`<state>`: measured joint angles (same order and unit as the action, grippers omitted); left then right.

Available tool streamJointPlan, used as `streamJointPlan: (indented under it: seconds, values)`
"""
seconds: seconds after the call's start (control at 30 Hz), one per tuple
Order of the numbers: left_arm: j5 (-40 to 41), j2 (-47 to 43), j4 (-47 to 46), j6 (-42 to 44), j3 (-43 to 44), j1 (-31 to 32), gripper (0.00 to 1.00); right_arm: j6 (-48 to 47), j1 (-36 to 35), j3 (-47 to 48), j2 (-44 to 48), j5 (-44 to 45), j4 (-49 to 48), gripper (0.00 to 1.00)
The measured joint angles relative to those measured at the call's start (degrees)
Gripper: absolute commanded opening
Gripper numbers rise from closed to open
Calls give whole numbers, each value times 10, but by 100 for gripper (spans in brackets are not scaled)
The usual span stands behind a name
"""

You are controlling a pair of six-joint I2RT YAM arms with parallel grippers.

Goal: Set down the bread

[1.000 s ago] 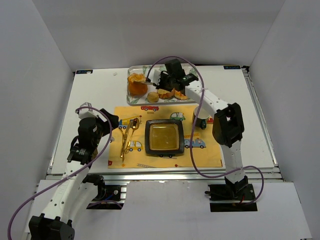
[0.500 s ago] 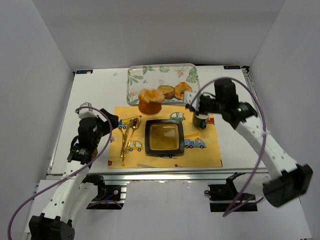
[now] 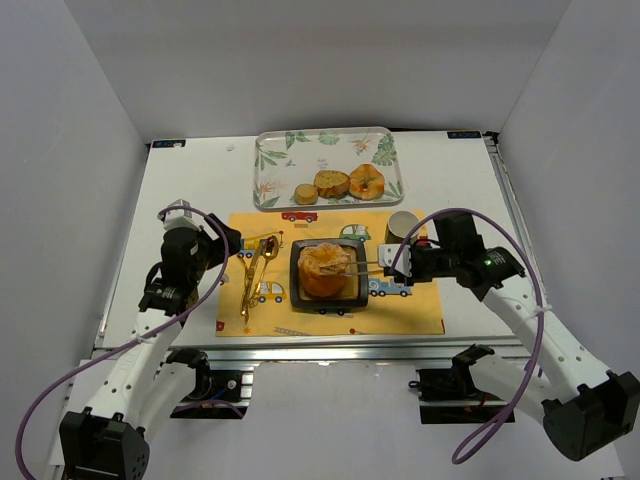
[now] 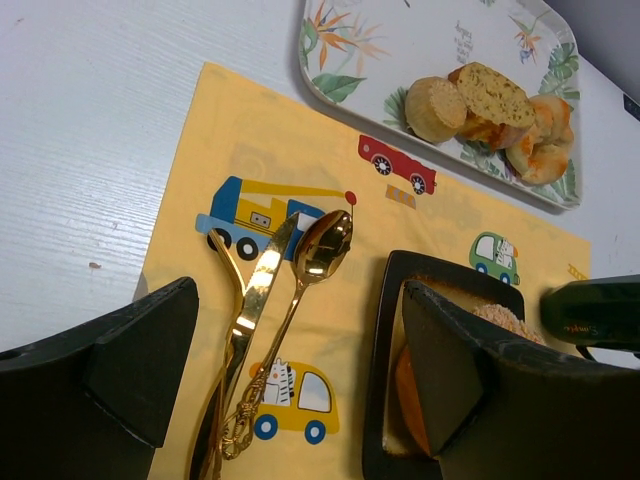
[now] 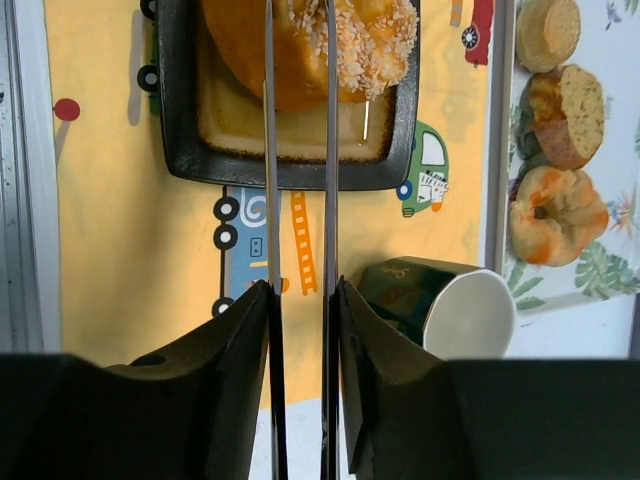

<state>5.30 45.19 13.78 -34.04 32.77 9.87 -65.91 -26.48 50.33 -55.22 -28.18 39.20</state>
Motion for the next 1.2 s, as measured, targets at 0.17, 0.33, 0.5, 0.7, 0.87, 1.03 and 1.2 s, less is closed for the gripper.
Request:
streamJointPlan:
  seconds: [0.17, 0.33, 0.5, 0.7, 0.87, 1.03, 1.2]
  values:
    - [-1, -2, -5, -1, 0, 0, 92, -13, 0, 0, 21, -2, 10, 43]
    - [-2, -7, -6, -3, 0, 0, 92, -21, 0, 9, 34, -17, 26, 44]
    - [-2, -7, -5, -3, 0, 0, 92, -21, 0, 27, 51, -26, 46, 42]
    - [-5, -7, -8, -3, 0, 0, 92, 23, -1, 49, 46, -9, 25, 37]
    - [-10, -6, -17, -3, 0, 0, 92, 71, 19, 129, -73, 42, -43, 34]
    - [-13, -3, -19, -3, 0, 0, 92, 38, 45, 171, -217, 114, -123, 36]
    - [-15, -3, -25, -4, 0, 0, 92, -49, 67, 174, -310, 159, -163, 38]
